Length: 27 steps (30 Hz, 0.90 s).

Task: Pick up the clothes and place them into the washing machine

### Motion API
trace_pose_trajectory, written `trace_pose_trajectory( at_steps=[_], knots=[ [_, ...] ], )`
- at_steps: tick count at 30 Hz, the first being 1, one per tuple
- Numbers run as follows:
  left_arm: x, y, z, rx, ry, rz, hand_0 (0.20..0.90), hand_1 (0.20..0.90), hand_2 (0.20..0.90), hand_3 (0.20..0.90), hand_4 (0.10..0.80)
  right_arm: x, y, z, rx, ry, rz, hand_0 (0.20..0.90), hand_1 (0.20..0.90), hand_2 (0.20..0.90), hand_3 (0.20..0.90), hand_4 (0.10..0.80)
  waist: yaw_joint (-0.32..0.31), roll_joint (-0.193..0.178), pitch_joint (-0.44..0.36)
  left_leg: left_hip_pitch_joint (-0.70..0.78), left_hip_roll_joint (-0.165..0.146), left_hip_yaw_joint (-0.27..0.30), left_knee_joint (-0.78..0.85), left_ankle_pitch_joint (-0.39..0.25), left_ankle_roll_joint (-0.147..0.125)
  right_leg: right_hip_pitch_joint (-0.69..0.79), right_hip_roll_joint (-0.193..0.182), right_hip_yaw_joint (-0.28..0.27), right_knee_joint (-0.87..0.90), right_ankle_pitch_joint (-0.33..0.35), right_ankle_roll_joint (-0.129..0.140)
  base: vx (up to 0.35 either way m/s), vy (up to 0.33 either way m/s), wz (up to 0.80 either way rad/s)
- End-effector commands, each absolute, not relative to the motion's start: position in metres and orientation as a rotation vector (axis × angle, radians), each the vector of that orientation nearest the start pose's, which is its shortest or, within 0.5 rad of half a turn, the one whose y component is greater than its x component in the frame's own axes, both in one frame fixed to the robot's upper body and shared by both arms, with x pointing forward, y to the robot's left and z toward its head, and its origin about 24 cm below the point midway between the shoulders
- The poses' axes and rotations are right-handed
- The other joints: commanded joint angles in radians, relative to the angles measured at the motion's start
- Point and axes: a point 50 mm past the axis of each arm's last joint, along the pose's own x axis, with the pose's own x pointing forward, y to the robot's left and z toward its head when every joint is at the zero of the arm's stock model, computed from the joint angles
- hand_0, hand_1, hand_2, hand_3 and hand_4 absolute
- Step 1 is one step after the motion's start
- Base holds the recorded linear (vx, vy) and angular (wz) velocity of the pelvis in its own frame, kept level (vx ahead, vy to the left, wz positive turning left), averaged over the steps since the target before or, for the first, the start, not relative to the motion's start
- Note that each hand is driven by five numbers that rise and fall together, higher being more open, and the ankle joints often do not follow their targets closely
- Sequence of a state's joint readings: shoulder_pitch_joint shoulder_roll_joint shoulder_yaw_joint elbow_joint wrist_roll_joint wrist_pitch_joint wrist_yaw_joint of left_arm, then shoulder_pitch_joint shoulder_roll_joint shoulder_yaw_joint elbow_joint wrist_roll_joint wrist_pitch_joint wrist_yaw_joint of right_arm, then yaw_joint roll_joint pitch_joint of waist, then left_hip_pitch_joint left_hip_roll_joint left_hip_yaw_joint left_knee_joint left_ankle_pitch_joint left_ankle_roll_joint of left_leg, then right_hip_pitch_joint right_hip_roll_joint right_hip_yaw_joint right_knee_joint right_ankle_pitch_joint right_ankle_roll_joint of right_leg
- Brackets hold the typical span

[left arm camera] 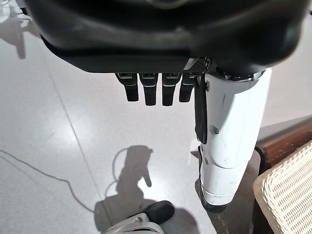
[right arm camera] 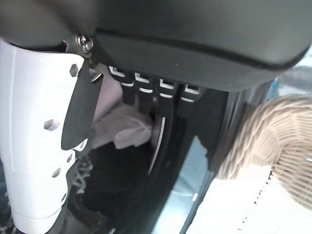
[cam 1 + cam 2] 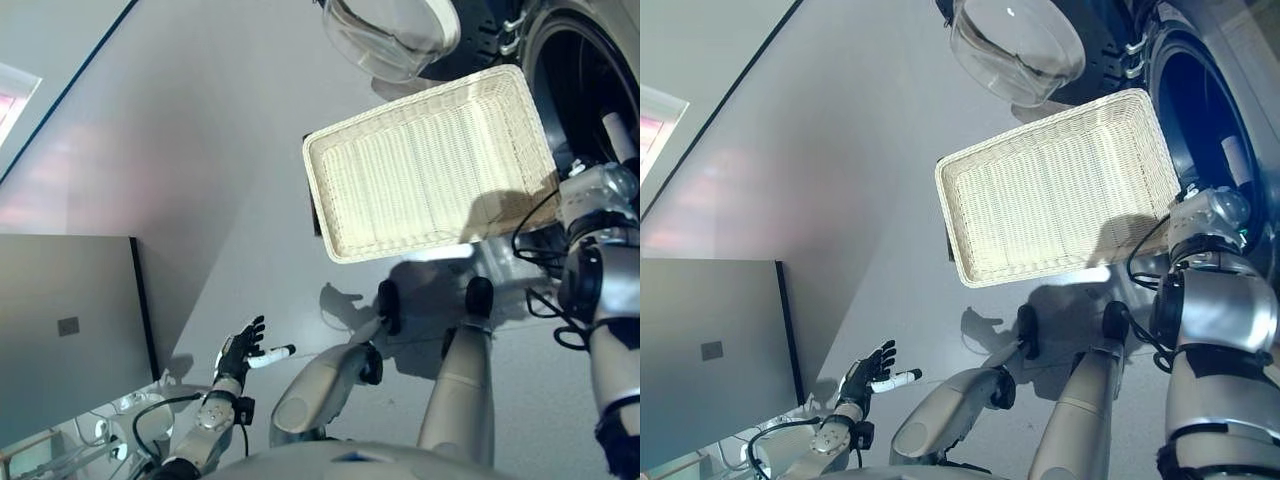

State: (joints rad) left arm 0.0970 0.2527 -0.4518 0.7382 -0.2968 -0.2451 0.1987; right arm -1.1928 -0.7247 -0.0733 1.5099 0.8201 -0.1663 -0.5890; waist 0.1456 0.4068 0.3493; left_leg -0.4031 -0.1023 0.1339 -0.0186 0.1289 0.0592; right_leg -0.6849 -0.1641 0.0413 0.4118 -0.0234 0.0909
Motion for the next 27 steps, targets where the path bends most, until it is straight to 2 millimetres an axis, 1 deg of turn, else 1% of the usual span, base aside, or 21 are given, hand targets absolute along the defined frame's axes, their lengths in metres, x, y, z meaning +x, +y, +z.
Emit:
trace_pose_trajectory(
  at_steps=[1, 2, 3, 4, 5, 6, 7, 8, 9, 10, 12, 14, 15, 16, 18, 20, 22, 24, 25, 26, 27],
  knots=[
    [0.125, 0.186, -0.130, 0.161, 0.751, 0.062, 0.900, 0.900, 0.900, 0.900, 0.800, 0.332, -0.399, 0.226, 0.414, -0.213, -1.215, 0.900, 0.900, 0.900, 0.900, 0.800, -0.042, 0.047, -0.042, -0.087, 0.024, 0.008, 0.116, -0.038, -0.103, 0.100, 0.060, -0.052, -0.134, 0.024, -0.043, 0.000, 0.000, 0.00],
    [0.125, 0.185, -0.131, 0.155, 0.755, 0.068, 0.900, 0.900, 0.900, 0.900, 0.800, 0.335, -0.395, 0.231, 0.455, -0.264, -1.190, 0.900, 0.900, 0.900, 0.900, 0.800, -0.044, 0.045, -0.041, -0.088, 0.024, 0.008, 0.116, -0.038, -0.103, 0.099, 0.061, -0.051, -0.135, 0.023, -0.044, 0.000, 0.000, 0.00],
    [0.124, 0.186, -0.131, 0.155, 0.755, 0.069, 0.900, 0.900, 0.900, 0.900, 0.800, 0.336, -0.394, 0.230, 0.456, -0.264, -1.190, 0.900, 0.900, 0.900, 0.900, 0.800, -0.045, 0.044, -0.041, -0.088, 0.024, 0.008, 0.116, -0.038, -0.103, 0.100, 0.061, -0.051, -0.135, 0.023, -0.044, 0.000, 0.000, 0.00],
    [0.124, 0.183, -0.131, 0.134, 0.754, 0.076, 0.900, 0.900, 0.900, 0.900, 0.800, 0.343, -0.382, 0.239, 0.511, -0.359, -1.128, 0.900, 0.900, 0.900, 0.900, 0.800, -0.049, 0.042, -0.037, -0.087, 0.024, 0.009, 0.116, -0.038, -0.102, 0.099, 0.062, -0.049, -0.134, 0.025, -0.043, 0.000, 0.000, 0.00],
    [0.122, 0.179, -0.132, 0.113, 0.756, 0.079, 0.900, 0.900, 0.900, 0.900, 0.800, 0.346, -0.374, 0.237, 0.486, -0.402, -1.092, 0.900, 0.900, 0.900, 0.900, 0.800, -0.054, 0.038, -0.032, -0.087, 0.024, 0.009, 0.116, -0.038, -0.102, 0.101, 0.063, -0.046, -0.136, 0.027, -0.043, -0.009, 0.013, -0.04],
    [0.122, 0.181, -0.132, 0.112, 0.756, 0.083, 0.900, 0.900, 0.900, 0.900, 0.800, 0.346, -0.374, 0.230, 0.448, -0.368, -1.088, 0.900, 0.900, 0.900, 0.900, 0.800, -0.053, 0.034, -0.033, -0.085, 0.024, 0.008, 0.117, -0.039, -0.102, 0.104, 0.063, -0.045, -0.138, 0.027, -0.043, -0.006, 0.009, -0.09],
    [0.122, 0.181, -0.132, 0.112, 0.756, 0.082, 0.900, 0.900, 0.900, 0.900, 0.800, 0.346, -0.374, 0.230, 0.448, -0.368, -1.088, 0.900, 0.900, 0.900, 0.900, 0.800, -0.053, 0.034, -0.033, -0.085, 0.024, 0.008, 0.117, -0.039, -0.102, 0.105, 0.064, -0.045, -0.138, 0.027, -0.043, -0.014, -0.006, -0.11],
    [0.125, 0.185, -0.130, 0.120, 0.745, 0.080, 0.900, 0.900, 0.900, 0.900, 0.800, 0.345, -0.382, 0.221, 0.307, -0.264, -1.067, 0.900, 0.900, 0.900, 0.900, 0.800, -0.049, 0.029, -0.034, -0.084, 0.026, 0.008, 0.118, -0.038, -0.103, 0.107, 0.062, -0.048, -0.137, 0.029, -0.043, -0.021, -0.030, -0.05],
    [0.129, 0.191, -0.127, 0.142, 0.730, 0.053, 0.900, 0.900, 0.900, 0.900, 0.800, 0.344, -0.389, 0.212, 0.077, -0.116, -1.005, 0.900, 0.900, 0.900, 0.900, 0.800, -0.040, 0.021, -0.040, -0.081, 0.029, 0.007, 0.122, -0.037, -0.104, 0.114, 0.060, -0.053, -0.138, 0.032, -0.045, -0.028, -0.032, 0.05],
    [0.128, 0.194, -0.126, 0.135, 0.720, 0.058, 0.900, 0.900, 0.900, 0.900, 0.800, 0.351, -0.379, 0.212, -0.022, -0.109, -0.953, 0.900, 0.900, 0.900, 0.900, 0.800, -0.039, 0.017, -0.041, -0.080, 0.030, 0.008, 0.124, -0.035, -0.103, 0.114, 0.060, -0.055, -0.140, 0.036, -0.046, -0.018, -0.039, 0.14],
    [0.126, 0.198, -0.126, 0.140, 0.728, 0.057, 0.900, 0.900, 0.900, 0.900, 0.800, 0.356, -0.369, 0.191, -0.086, -0.046, -0.873, 0.900, 0.900, 0.900, 0.900, 0.800, -0.037, 0.006, -0.046, -0.077, 0.032, 0.007, 0.126, -0.035, -0.103, 0.121, 0.063, -0.057, -0.144, 0.039, -0.046, -0.003, -0.019, 0.07],
    [0.127, 0.199, -0.125, 0.130, 0.728, 0.050, 0.900, 0.900, 0.900, 0.900, 0.800, 0.367, -0.348, 0.179, -0.186, -0.029, -0.741, 0.900, 0.900, 0.900, 0.900, 0.800, -0.035, -0.008, -0.050, -0.073, 0.035, 0.005, 0.129, -0.034, -0.103, 0.129, 0.065, -0.057, -0.149, 0.043, -0.047, 0.002, -0.009, -0.02],
    [0.126, 0.199, -0.125, 0.131, 0.729, 0.051, 0.900, 0.900, 0.900, 0.900, 0.800, 0.367, -0.348, 0.178, -0.186, -0.028, -0.741, 0.900, 0.900, 0.900, 0.900, 0.800, -0.035, -0.008, -0.051, -0.072, 0.035, 0.005, 0.129, -0.034, -0.103, 0.129, 0.065, -0.058, -0.149, 0.043, -0.047, 0.003, -0.048, -0.03],
    [0.126, 0.200, -0.125, 0.117, 0.727, 0.053, 0.900, 0.900, 0.900, 0.900, 0.800, 0.372, -0.326, 0.157, -0.187, -0.028, -0.614, 0.900, 0.900, 0.900, 0.900, 0.800, -0.037, -0.026, -0.050, -0.068, 0.038, 0.002, 0.132, -0.033, -0.103, 0.142, 0.068, -0.061, -0.157, 0.045, -0.048, -0.002, -0.056, -0.03],
    [0.124, 0.198, -0.126, 0.108, 0.735, 0.046, 0.900, 0.900, 0.900, 0.900, 0.800, 0.371, -0.312, 0.135, -0.192, 0.003, -0.543, 0.900, 0.900, 0.900, 0.900, 0.800, -0.039, -0.040, -0.048, -0.063, 0.042, -0.003, 0.137, -0.033, -0.102, 0.155, 0.070, -0.065, -0.159, 0.044, -0.048, 0.003, -0.060, 0.01],
    [0.122, 0.201, -0.127, 0.114, 0.743, 0.053, 0.900, 0.900, 0.900, 0.900, 0.800, 0.368, -0.307, 0.121, -0.197, 0.026, -0.509, 0.900, 0.900, 0.900, 0.900, 0.800, -0.040, -0.055, -0.047, -0.057, 0.045, -0.009, 0.140, -0.033, -0.101, 0.169, 0.072, -0.072, -0.161, 0.042, -0.051, 0.012, -0.041, 0.07],
    [0.120, 0.204, -0.128, 0.116, 0.754, 0.070, 0.900, 0.900, 0.900, 0.900, 0.800, 0.362, -0.300, 0.101, -0.194, 0.062, -0.469, 0.900, 0.900, 0.900, 0.900, 0.800, -0.040, -0.072, -0.050, -0.046, 0.048, -0.013, 0.140, -0.034, -0.101, 0.182, 0.073, -0.081, -0.165, 0.043, -0.052, 0.015, -0.035, 0.05],
    [0.120, 0.208, -0.128, 0.128, 0.757, 0.082, 0.900, 0.900, 0.900, 0.900, 0.800, 0.358, -0.296, 0.089, -0.208, 0.089, -0.453, 0.900, 0.900, 0.900, 0.900, 0.800, -0.041, -0.088, -0.054, -0.039, 0.050, -0.017, 0.139, -0.035, -0.099, 0.194, 0.075, -0.084, -0.173, 0.046, -0.051, 0.009, -0.035, 0.07],
    [0.120, 0.209, -0.128, 0.128, 0.757, 0.082, 0.900, 0.900, 0.900, 0.900, 0.800, 0.358, -0.296, 0.089, -0.207, 0.089, -0.453, 0.900, 0.900, 0.900, 0.900, 0.800, -0.041, -0.089, -0.054, -0.039, 0.050, -0.018, 0.139, -0.035, -0.099, 0.195, 0.075, -0.084, -0.173, 0.046, -0.051, 0.010, -0.045, 0.12],
    [0.119, 0.211, -0.128, 0.127, 0.760, 0.092, 0.900, 0.900, 0.900, 0.900, 0.800, 0.352, -0.293, 0.074, -0.200, 0.130, -0.433, 0.900, 0.900, 0.900, 0.900, 0.800, -0.038, -0.105, -0.058, -0.027, 0.052, -0.023, 0.140, -0.037, -0.098, 0.212, 0.076, -0.091, -0.183, 0.050, -0.051, 0.009, -0.037, 0.09],
    [0.119, 0.213, -0.128, 0.133, 0.761, 0.095, 0.900, 0.900, 0.900, 0.900, 0.800, 0.350, -0.291, 0.069, -0.195, 0.143, -0.427, 0.900, 0.900, 0.900, 0.900, 0.800, -0.037, -0.112, -0.059, -0.024, 0.052, -0.024, 0.140, -0.039, -0.098, 0.219, 0.076, -0.094, -0.188, 0.051, -0.051, 0.007, -0.054, 0.05]
  ],
)
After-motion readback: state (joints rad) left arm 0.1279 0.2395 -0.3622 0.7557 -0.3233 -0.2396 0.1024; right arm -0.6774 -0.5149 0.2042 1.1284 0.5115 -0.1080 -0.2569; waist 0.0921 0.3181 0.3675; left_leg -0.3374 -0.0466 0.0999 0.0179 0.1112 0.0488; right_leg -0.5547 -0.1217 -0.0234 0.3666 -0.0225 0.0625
